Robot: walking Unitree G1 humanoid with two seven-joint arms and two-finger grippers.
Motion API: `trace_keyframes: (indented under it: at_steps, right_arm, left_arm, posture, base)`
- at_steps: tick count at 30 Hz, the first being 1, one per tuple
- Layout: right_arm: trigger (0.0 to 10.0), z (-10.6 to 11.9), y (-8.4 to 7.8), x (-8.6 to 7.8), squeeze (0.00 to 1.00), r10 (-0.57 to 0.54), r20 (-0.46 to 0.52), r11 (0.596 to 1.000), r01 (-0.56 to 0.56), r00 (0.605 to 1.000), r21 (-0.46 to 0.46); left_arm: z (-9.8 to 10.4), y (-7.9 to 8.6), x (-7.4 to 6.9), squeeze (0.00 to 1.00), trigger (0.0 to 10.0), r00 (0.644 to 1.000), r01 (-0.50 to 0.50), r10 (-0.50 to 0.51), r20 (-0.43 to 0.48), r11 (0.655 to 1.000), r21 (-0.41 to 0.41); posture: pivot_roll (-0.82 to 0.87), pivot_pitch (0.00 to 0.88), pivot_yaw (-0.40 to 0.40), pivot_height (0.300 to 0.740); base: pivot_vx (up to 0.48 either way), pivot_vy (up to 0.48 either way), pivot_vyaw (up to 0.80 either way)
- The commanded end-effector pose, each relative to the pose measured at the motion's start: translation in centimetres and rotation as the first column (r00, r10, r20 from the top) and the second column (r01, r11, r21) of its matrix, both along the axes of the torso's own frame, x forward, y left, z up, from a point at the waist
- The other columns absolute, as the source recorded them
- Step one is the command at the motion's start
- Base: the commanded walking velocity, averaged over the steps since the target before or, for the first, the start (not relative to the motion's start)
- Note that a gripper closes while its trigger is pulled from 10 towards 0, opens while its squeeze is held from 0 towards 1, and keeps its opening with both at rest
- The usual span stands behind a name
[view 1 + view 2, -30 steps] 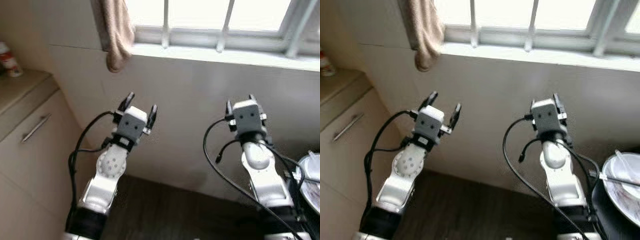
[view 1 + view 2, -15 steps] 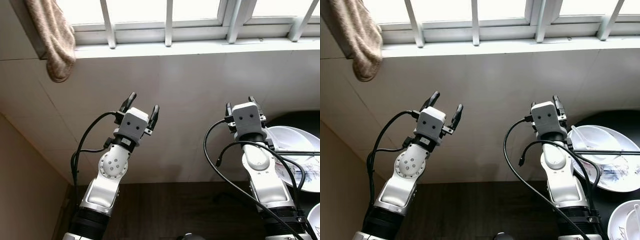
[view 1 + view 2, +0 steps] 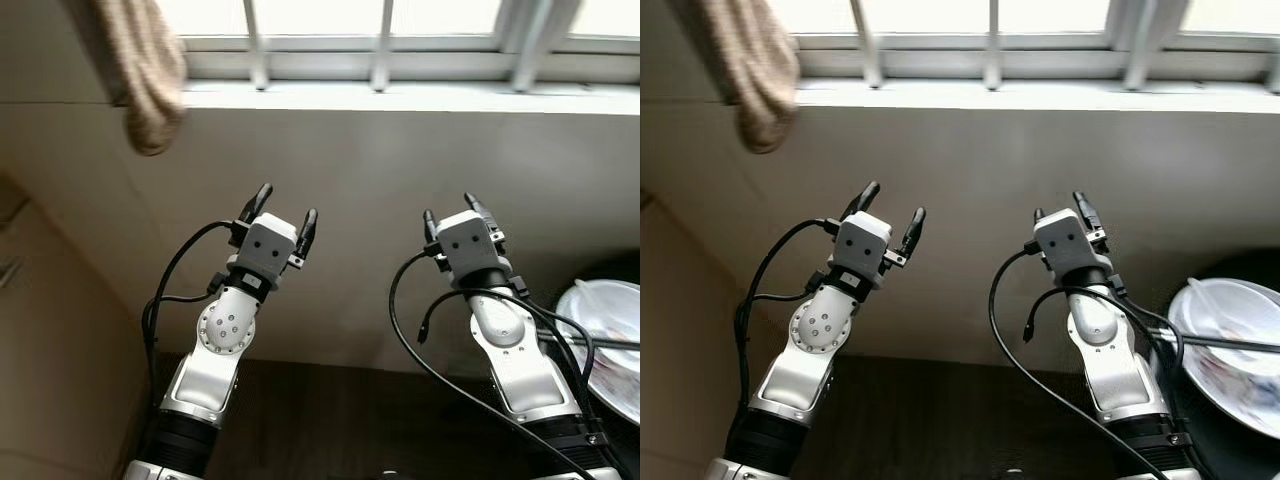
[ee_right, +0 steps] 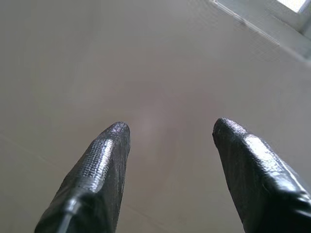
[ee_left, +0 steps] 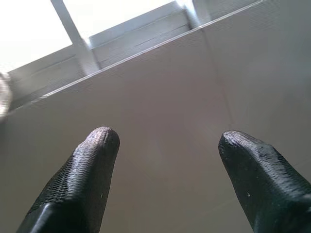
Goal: Kitchen organization
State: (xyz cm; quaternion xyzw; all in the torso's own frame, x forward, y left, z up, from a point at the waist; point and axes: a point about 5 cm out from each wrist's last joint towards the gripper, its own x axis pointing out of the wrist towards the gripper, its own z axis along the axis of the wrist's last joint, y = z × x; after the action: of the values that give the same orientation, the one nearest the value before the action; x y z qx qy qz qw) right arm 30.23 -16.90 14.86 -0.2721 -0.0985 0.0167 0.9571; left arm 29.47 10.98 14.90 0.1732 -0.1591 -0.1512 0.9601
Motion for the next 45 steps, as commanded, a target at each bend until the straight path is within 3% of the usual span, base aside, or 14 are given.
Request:
trace_keyframes:
  at_steps: [1,7,16,25,32,34,38,45]
  right_arm:
    - [10.0,-0.4,0.1,-0.1,0.00,0.011,-0.020,1.000,-0.011,1.000,0.011]
    - [10.0,-0.4,-0.2,0.1,0.00,-0.004,-0.046,0.997,0.008,0.999,0.080]
    - [10.0,-0.7,0.2,0.0,0.00,0.010,-0.045,0.999,-0.012,0.999,-0.040]
    - [10.0,-3.1,-1.1,-0.1,0.00,-0.067,-0.195,0.983,0.031,0.978,-0.181]
    - [10.0,-3.7,-2.5,-0.1,0.00,-0.138,-0.240,0.964,0.074,0.961,-0.257]
    - [10.0,-3.7,-2.6,-0.1,0.00,-0.141,-0.241,0.962,0.075,0.960,-0.263]
    - [10.0,-4.7,-3.8,-0.3,0.00,-0.205,-0.325,0.964,0.133,0.923,-0.232]
    - [10.0,-4.5,-3.3,-0.3,0.00,-0.187,-0.315,0.958,0.103,0.930,-0.267]
  left_arm:
    - [0.3,0.3,0.1,0.00,10.0,1.000,-0.002,0.002,0.005,1.000,0.004]
    - [0.2,0.4,0.1,0.00,10.0,1.000,-0.007,0.007,0.003,1.000,0.001]
    - [0.5,0.3,-0.1,0.00,10.0,0.999,0.000,0.000,0.032,1.000,0.003]
    - [0.2,0.1,0.0,0.00,10.0,1.000,0.002,-0.002,0.021,1.000,0.018]
    - [0.0,0.1,0.0,0.00,10.0,1.000,0.001,-0.001,0.014,1.000,0.022]
    - [0.0,0.1,0.0,0.00,10.0,1.000,0.001,-0.001,0.014,1.000,0.022]
    - [-0.1,0.0,0.0,0.00,10.0,1.000,0.000,0.000,0.009,1.000,0.026]
    - [-0.2,0.0,0.0,0.00,10.0,1.000,0.000,0.000,0.006,1.000,0.025]
  posture:
    - [-0.13,0.000,0.034,0.740]
    - [-0.12,0.000,0.031,0.740]
    - [-0.12,0.000,0.029,0.740]
    - [-0.13,0.000,0.027,0.740]
    - [-0.13,0.000,0.026,0.740]
    - [-0.13,0.000,0.026,0.740]
    - [-0.14,0.000,0.024,0.740]
    - [-0.14,0.000,0.024,0.740]
  base:
    - [0.000,0.480,0.00]
    - [0.000,0.480,-0.59]
    - [0.000,0.032,-0.36]
    - [0.000,0.000,0.00]
    - [0.000,0.000,0.00]
    - [0.000,0.000,0.00]
    - [0.000,0.000,-0.80]
    - [0.000,0.000,-0.80]
